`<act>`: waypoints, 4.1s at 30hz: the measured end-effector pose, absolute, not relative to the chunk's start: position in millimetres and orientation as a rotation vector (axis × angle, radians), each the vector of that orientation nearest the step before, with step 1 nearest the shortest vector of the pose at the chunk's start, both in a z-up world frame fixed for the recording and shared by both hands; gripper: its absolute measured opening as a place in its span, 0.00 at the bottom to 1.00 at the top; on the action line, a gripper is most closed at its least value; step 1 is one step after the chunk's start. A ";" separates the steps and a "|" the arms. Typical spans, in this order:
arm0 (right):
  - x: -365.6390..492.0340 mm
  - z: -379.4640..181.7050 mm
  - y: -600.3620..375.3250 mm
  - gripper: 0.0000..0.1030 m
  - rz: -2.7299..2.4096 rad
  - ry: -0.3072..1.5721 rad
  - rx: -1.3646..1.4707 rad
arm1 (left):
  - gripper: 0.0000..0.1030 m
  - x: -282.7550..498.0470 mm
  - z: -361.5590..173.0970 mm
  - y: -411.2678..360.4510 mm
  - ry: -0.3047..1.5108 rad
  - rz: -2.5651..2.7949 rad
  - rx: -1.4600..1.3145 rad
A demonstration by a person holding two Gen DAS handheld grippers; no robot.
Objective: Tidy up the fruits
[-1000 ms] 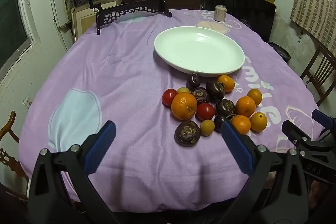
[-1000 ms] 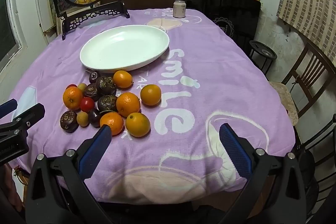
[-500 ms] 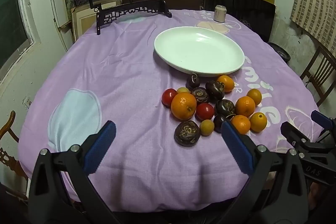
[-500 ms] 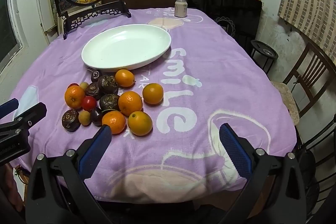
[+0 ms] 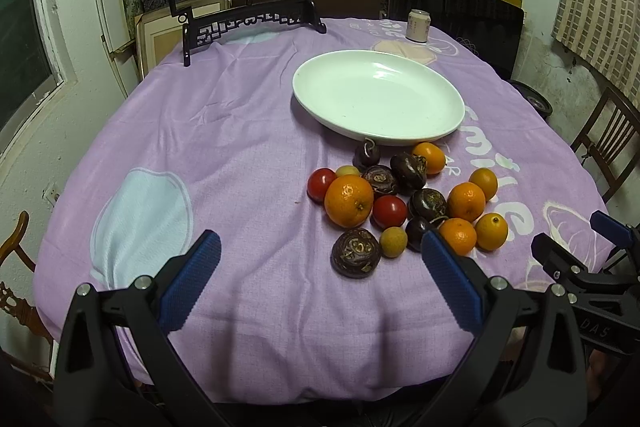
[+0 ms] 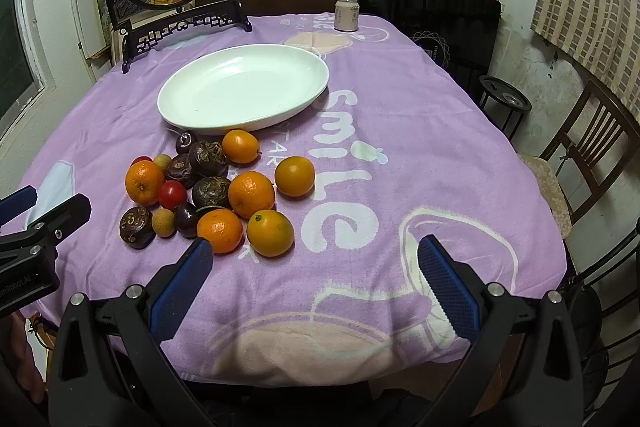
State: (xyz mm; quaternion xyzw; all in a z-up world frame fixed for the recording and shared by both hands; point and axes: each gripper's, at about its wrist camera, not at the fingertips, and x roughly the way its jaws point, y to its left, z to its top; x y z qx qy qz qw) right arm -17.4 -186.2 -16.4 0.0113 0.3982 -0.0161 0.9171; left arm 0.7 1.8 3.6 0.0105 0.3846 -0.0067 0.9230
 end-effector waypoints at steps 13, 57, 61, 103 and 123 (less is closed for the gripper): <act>-18.2 -16.4 -184.2 0.99 -0.033 0.820 0.023 | 0.98 0.6 3.7 1.7 0.789 -0.014 0.020; -16.7 -16.0 -182.9 0.99 -0.024 0.829 0.025 | 0.98 -5.2 -0.4 -1.2 0.785 -0.022 0.024; -16.6 -16.4 -182.5 0.99 -0.015 0.826 0.026 | 0.98 -3.7 -2.0 -1.1 0.791 -0.023 0.028; 13.0 -73.0 -217.8 0.34 0.233 0.916 0.133 | 0.38 40.5 -71.8 -18.8 0.933 -0.154 0.081; 111.5 -12.1 -196.1 0.34 0.377 0.858 0.085 | 0.38 160.1 20.9 3.1 0.885 -0.187 -0.008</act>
